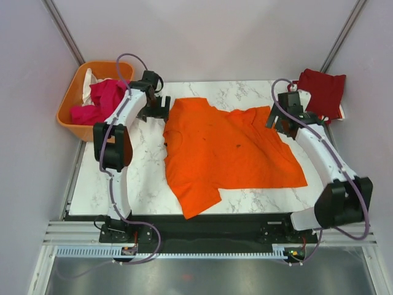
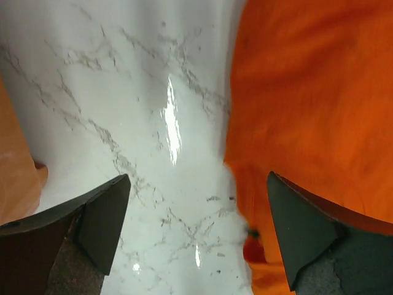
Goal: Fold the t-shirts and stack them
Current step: Flatten the tshirt out
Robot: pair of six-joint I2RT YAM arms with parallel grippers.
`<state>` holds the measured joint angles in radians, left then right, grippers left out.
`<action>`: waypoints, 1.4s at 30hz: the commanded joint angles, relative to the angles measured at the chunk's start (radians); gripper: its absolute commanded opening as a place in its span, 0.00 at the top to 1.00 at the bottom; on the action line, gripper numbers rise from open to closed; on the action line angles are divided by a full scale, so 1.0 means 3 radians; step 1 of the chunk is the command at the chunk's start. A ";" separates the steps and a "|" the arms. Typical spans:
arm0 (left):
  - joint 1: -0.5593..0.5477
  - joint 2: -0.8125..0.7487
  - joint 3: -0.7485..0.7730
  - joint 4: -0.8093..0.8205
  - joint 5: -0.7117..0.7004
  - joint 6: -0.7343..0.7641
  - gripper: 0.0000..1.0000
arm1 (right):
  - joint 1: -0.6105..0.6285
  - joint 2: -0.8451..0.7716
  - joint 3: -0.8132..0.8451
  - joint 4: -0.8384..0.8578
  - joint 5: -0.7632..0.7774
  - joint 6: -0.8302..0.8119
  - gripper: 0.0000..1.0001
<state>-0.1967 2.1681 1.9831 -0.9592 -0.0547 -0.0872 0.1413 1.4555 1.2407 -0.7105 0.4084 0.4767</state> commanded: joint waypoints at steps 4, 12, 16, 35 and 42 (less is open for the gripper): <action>-0.0035 -0.1627 -0.0417 0.0160 -0.0135 -0.0261 0.00 | 0.0020 -0.0847 -0.0198 0.0379 -0.0251 -0.0065 0.02; -0.0142 -0.2635 -0.2128 0.0472 0.0407 -0.0757 0.03 | 0.0020 -0.0859 -0.0648 0.0538 -0.0808 -0.0157 0.02; -0.0259 -0.2702 -0.2728 0.0941 0.0887 -0.0956 0.07 | 0.0025 -0.0792 -0.0766 0.0635 -0.1013 -0.0173 0.02; -0.0674 -0.1378 -0.2801 0.1653 0.0852 -0.1279 0.07 | 0.0030 -0.0705 -0.1349 0.0880 -0.1202 -0.0305 0.02; -0.0424 -0.1188 -0.2974 0.1755 0.0914 -0.1494 0.08 | 0.0025 -0.0674 -0.1375 0.0921 -0.1305 -0.0290 0.02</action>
<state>-0.3603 1.7950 1.1221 -0.4595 0.2298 -0.4767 0.1478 1.2495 0.8337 -0.4721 0.0410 0.3962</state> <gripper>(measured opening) 0.921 0.979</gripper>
